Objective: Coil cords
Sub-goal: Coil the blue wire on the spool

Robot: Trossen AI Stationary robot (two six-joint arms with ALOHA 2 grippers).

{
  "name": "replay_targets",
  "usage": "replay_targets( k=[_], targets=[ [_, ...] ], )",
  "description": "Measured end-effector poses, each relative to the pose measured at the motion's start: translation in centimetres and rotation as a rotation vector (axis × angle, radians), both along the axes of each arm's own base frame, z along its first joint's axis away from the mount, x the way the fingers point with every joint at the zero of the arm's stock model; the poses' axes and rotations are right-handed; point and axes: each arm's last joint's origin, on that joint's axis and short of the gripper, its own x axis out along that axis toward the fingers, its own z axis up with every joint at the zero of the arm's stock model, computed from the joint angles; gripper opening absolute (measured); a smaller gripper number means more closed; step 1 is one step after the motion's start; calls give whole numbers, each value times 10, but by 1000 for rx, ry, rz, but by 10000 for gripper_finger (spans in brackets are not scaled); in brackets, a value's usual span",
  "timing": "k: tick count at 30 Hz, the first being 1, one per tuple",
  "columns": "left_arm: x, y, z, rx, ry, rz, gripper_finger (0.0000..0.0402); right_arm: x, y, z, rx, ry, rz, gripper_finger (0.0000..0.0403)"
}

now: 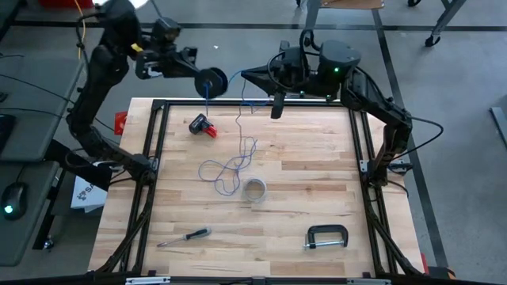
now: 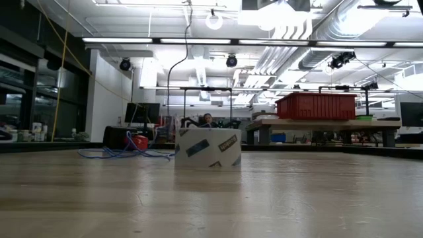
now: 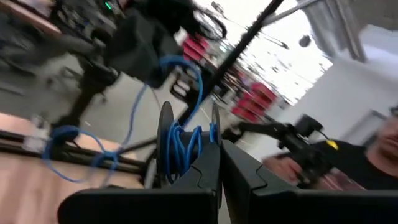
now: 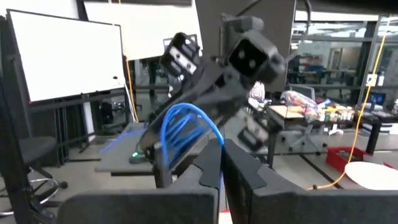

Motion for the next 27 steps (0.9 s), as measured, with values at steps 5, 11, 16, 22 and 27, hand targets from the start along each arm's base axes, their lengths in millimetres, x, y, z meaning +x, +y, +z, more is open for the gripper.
replay_targets(
  k=[5,11,16,22,27],
  targets=[
    [28,-4,-11,-30,39,-134,0,0,-2,2,-10,-19,-6,0],
    [64,-12,-26,-60,84,-250,0,-1,-4,5,-16,-51,-9,0],
    [91,-19,-31,-41,47,-317,0,-1,-3,6,1,-67,7,0],
    [117,-24,-32,-20,-17,-363,0,3,-2,4,42,-60,65,0],
    [119,-28,-16,67,-195,-376,0,2,-1,4,83,-56,94,0]
  ],
)
